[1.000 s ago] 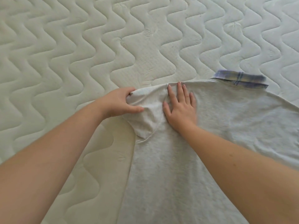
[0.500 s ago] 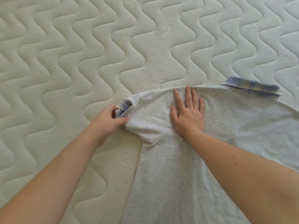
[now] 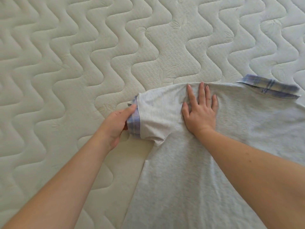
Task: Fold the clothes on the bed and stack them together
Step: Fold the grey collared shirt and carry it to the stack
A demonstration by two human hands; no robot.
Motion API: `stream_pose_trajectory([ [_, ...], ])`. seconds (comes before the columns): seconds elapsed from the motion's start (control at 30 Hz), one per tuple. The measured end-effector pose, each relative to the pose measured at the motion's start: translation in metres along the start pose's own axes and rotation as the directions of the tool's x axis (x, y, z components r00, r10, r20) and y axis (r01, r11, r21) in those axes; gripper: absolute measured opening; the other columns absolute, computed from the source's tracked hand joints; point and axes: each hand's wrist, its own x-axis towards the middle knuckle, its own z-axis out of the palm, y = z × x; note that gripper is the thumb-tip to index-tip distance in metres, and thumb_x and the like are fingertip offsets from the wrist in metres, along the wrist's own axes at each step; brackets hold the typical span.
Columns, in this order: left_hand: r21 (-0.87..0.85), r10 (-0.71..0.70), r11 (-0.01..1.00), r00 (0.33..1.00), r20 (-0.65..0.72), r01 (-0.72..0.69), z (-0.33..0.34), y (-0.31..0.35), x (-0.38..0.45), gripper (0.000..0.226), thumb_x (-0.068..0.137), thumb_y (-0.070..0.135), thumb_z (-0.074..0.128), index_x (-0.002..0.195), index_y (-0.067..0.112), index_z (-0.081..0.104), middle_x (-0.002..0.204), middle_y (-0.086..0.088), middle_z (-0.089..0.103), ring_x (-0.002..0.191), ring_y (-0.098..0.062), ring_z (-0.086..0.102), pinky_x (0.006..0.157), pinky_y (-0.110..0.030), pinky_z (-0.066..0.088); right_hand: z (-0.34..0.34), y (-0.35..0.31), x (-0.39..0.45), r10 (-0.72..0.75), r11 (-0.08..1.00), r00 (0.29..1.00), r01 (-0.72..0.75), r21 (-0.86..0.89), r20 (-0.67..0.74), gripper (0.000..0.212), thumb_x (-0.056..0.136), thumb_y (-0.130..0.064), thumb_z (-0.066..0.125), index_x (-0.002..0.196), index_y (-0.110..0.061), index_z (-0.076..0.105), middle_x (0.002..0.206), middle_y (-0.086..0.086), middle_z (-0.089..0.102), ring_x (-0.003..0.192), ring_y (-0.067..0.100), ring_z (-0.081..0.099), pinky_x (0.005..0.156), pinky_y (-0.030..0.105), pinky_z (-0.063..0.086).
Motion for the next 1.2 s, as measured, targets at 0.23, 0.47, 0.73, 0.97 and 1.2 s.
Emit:
stream_pose_trajectory([
  [0.23,0.123,-0.025,0.992,0.993,0.116,0.01,0.006,-0.022,-0.018,0.03,0.093,0.014,0.066,0.119,0.026,0.06,0.104,0.002,0.075,0.084,-0.008,0.072,0.063,-0.02,0.055,-0.001,-0.001,0.0,0.006,1.0,1.0,-0.006,-0.008,0.004,0.061,0.097,-0.053,0.02,0.152,-0.046,-0.005,0.165,0.002,-0.005,0.151,0.018,-0.009,0.121,0.044,-0.006],
  [0.47,0.422,-0.017,0.906,0.999,-0.027,0.027,-0.003,-0.015,-0.008,0.022,0.09,0.05,0.062,0.106,0.035,0.058,0.083,0.0,0.069,0.061,-0.011,0.061,0.049,-0.024,0.048,0.0,-0.001,0.0,0.009,1.0,1.0,-0.009,-0.008,-0.001,0.061,0.097,-0.054,0.02,0.152,-0.046,-0.003,0.165,0.002,-0.005,0.151,0.017,-0.009,0.121,0.043,-0.007],
  [0.73,0.505,0.269,0.863,0.84,-0.471,0.007,0.016,0.015,0.036,0.038,0.089,0.054,0.061,0.094,0.017,0.058,0.084,0.004,0.064,0.08,-0.017,0.06,0.068,-0.029,0.038,0.001,0.0,0.001,0.012,1.0,1.0,-0.012,-0.012,0.001,0.061,0.096,-0.054,0.021,0.153,-0.045,-0.002,0.165,0.001,-0.004,0.151,0.016,-0.009,0.12,0.042,-0.008],
  [0.97,0.478,0.061,0.874,0.953,-0.296,0.093,0.031,0.026,0.042,0.036,0.087,0.05,0.068,0.063,0.024,0.064,0.068,0.006,0.066,0.065,-0.008,0.059,0.057,-0.02,0.043,0.003,0.0,0.001,0.019,1.0,1.0,-0.019,-0.023,0.002,0.061,0.097,-0.054,0.021,0.152,-0.046,-0.003,0.165,0.001,-0.004,0.151,0.016,-0.009,0.12,0.043,-0.007],
  [1.2,0.325,0.252,0.942,0.811,-0.528,-0.082,0.036,0.03,0.037,0.012,0.092,0.031,0.061,0.084,0.024,0.056,0.076,0.013,0.061,0.07,-0.006,0.058,0.06,-0.022,0.042,0.004,0.001,0.002,0.02,1.0,1.0,-0.02,-0.024,0.006,0.062,0.096,-0.053,0.021,0.152,-0.047,-0.004,0.165,0.002,-0.003,0.151,0.017,-0.008,0.12,0.042,-0.008],
])
